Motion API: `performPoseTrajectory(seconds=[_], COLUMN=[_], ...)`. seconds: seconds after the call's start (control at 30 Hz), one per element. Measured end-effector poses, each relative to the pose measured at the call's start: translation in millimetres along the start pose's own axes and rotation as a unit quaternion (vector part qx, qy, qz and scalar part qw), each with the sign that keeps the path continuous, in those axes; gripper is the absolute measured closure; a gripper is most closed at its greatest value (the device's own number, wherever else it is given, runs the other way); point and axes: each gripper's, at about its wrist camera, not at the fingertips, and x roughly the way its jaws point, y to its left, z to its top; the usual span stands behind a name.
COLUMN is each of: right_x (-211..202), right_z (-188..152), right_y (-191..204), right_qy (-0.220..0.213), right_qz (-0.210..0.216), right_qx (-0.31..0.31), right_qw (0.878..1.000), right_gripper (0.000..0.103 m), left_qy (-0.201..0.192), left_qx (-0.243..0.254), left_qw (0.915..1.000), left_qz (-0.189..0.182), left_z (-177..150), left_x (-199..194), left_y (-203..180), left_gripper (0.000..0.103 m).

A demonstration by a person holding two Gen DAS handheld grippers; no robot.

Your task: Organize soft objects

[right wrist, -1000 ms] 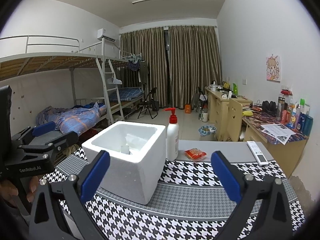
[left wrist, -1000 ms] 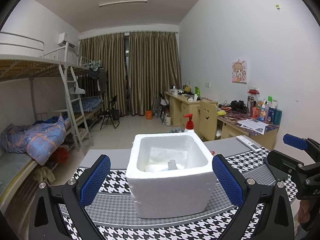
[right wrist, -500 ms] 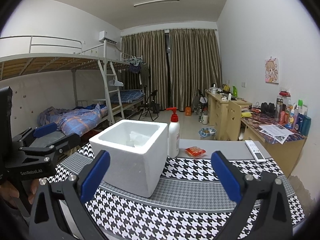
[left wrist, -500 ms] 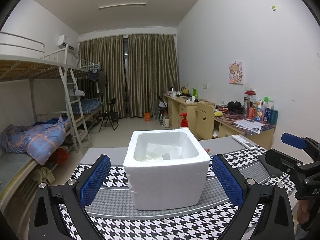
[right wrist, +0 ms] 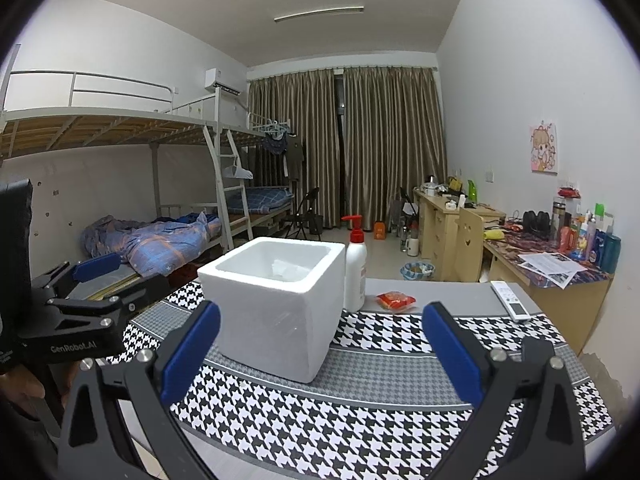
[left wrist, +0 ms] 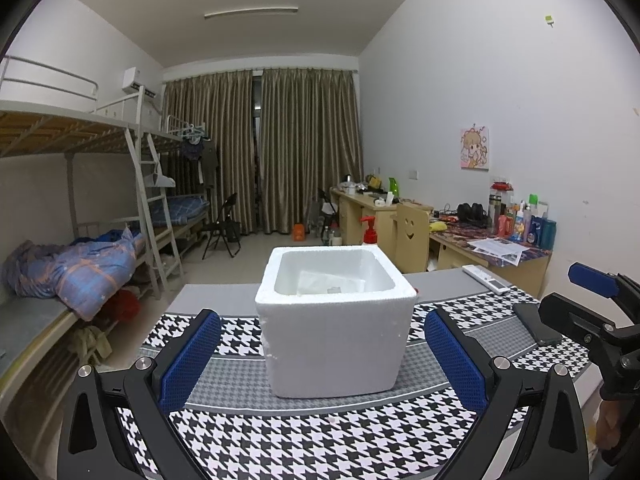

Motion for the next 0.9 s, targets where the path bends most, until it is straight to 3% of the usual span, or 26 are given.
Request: performPoseTrajectory(seconds=[0.9], right_x=[-12.3], right_z=[-24.0], right_y=[4.6], right_qy=[-0.008], right_qz=[-0.002], right_qx=[0.012], right_qw=[1.000], right_gripper=[0.001], left_qy=[-0.011], left_qx=[-0.005], left_qw=[0.9997], left_qz=[0.019], left_z=[-29.4], left_x=[-24.9], left_y=[-4.8], left_gripper=[0.001])
